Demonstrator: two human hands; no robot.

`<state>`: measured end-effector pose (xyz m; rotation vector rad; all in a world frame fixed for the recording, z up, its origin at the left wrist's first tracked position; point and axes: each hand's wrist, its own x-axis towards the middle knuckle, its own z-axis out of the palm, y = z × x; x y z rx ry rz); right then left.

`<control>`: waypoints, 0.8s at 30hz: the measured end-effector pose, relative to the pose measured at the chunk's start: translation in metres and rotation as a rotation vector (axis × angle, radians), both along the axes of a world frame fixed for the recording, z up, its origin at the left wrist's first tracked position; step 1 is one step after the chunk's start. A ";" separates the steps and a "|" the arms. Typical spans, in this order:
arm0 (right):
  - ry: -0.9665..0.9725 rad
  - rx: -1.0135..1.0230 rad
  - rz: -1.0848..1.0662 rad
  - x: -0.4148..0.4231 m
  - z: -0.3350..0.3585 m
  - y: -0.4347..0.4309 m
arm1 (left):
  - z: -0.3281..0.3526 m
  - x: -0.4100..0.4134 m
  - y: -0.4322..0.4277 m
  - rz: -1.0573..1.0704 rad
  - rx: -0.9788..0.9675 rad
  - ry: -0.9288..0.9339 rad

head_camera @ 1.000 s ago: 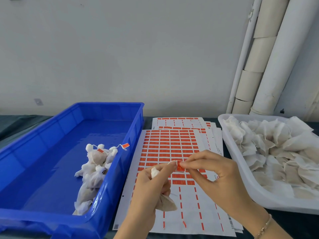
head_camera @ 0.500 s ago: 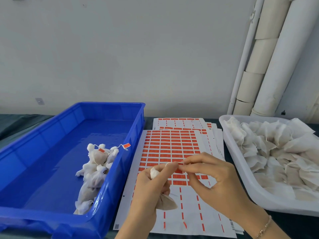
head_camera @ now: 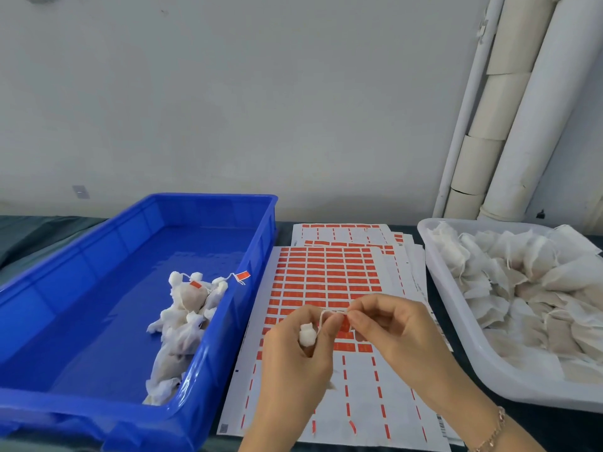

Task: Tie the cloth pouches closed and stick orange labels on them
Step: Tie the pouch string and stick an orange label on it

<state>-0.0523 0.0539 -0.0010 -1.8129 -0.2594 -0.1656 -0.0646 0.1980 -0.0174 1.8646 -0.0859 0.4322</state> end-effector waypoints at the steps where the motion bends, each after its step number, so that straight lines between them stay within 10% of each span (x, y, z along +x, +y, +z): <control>1: 0.016 0.012 -0.011 0.000 -0.001 0.002 | -0.001 0.000 -0.001 -0.004 -0.012 0.004; 8: 0.079 0.116 -0.071 0.012 0.005 0.000 | 0.002 0.007 0.029 -0.179 -0.425 0.425; 12: 0.091 0.070 0.030 0.020 0.000 0.018 | 0.001 -0.004 0.061 -0.200 -0.563 0.296; 24: -0.052 -0.165 0.552 0.041 -0.001 0.161 | 0.027 -0.025 0.168 0.062 0.009 -0.024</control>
